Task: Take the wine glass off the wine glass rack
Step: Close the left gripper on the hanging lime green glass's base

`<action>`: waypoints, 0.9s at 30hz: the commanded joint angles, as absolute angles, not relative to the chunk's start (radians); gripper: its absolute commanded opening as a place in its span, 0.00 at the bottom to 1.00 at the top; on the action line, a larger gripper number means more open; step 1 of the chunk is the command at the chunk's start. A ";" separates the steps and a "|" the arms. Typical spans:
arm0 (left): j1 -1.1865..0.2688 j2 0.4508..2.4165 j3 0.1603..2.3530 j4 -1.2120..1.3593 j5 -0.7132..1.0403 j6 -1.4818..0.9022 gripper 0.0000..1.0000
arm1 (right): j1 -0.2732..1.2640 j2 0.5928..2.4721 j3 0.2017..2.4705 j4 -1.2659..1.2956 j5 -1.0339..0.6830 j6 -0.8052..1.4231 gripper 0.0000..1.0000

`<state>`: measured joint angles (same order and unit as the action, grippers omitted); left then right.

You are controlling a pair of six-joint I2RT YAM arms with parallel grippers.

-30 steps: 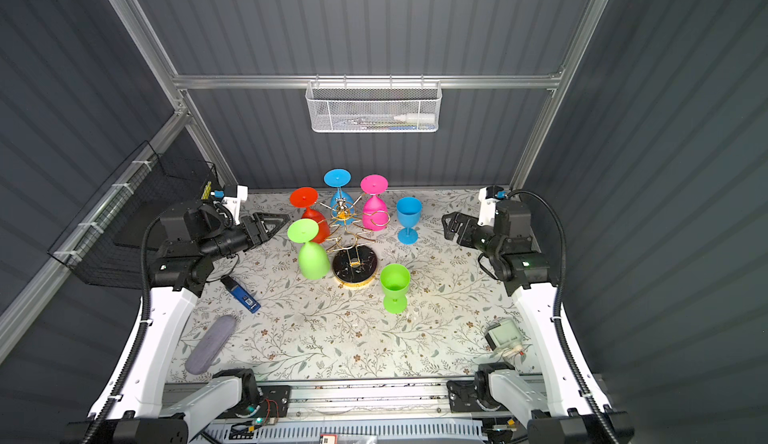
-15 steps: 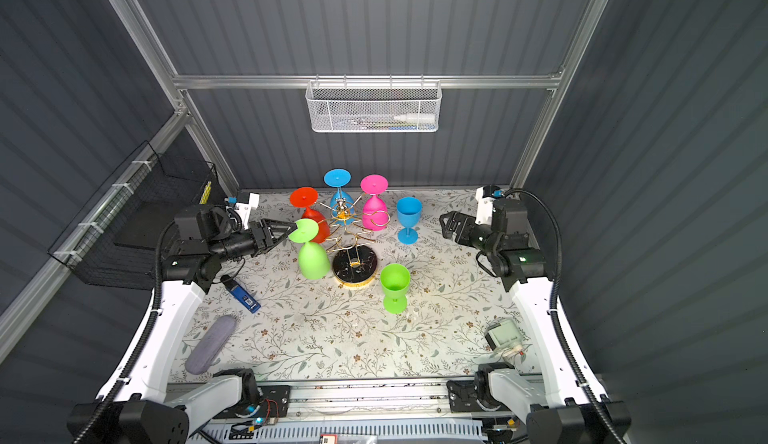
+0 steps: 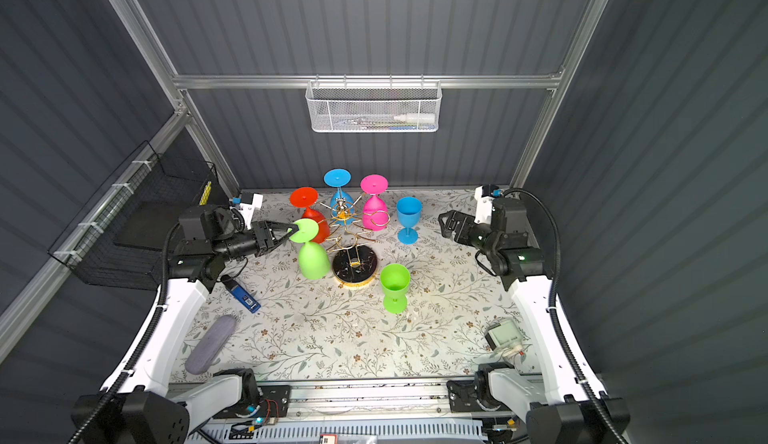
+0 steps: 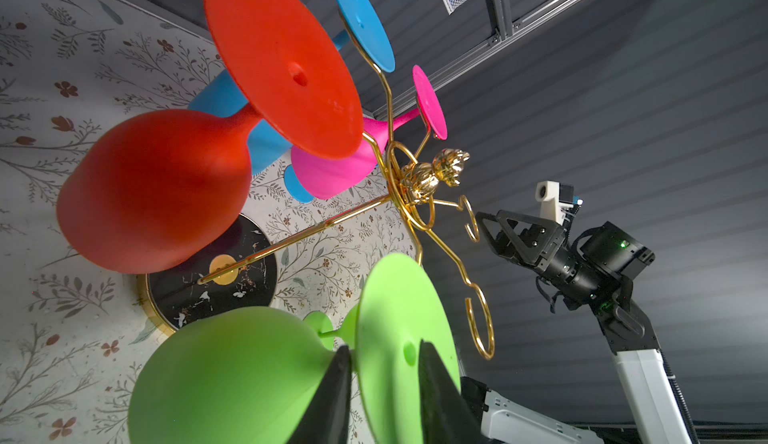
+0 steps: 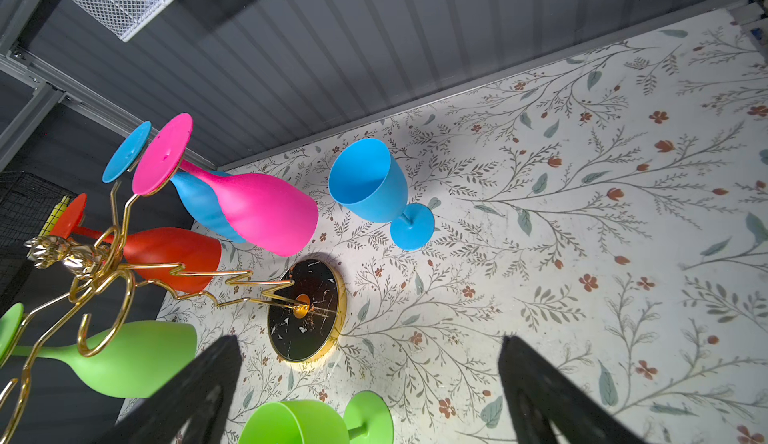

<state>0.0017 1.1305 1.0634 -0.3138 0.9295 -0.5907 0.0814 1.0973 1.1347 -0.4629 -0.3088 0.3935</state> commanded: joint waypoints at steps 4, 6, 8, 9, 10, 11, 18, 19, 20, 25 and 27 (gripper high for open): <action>0.003 1.114 1.085 -0.343 0.954 -0.574 0.17 | 0.084 1.103 1.136 -0.442 -0.325 0.401 0.98; 0.003 1.114 1.089 -0.346 0.954 -0.574 0.13 | 0.084 1.104 1.137 -0.441 -0.326 0.402 0.98; 0.003 1.109 1.092 -0.353 0.954 -0.575 0.12 | 0.084 1.104 1.138 -0.441 -0.326 0.402 0.98; 0.003 1.108 1.095 -0.353 0.953 -0.577 0.11 | 0.084 1.104 1.138 -0.440 -0.325 0.402 0.98; 0.003 1.106 1.096 -0.354 0.954 -0.580 0.11 | 0.085 1.104 1.138 -0.441 -0.326 0.402 0.99; 0.003 1.103 1.098 -0.354 0.953 -0.583 0.10 | 0.084 1.103 1.138 -0.440 -0.327 0.403 0.98; 0.003 1.083 1.112 -0.356 0.963 -0.606 0.06 | 0.084 1.105 1.139 -0.438 -0.326 0.403 0.99; 0.003 1.082 1.116 -0.358 0.965 -0.609 0.06 | 0.084 1.105 1.139 -0.438 -0.325 0.405 0.99; 0.003 1.080 1.118 -0.359 0.967 -0.609 0.06 | 0.084 1.106 1.140 -0.436 -0.325 0.405 0.99; 0.004 1.067 1.131 -0.368 0.971 -0.612 0.04 | 0.084 1.105 1.140 -0.436 -0.326 0.407 0.99; 0.004 1.065 1.136 -0.371 0.971 -0.614 0.03 | 0.084 1.104 1.139 -0.435 -0.326 0.405 0.99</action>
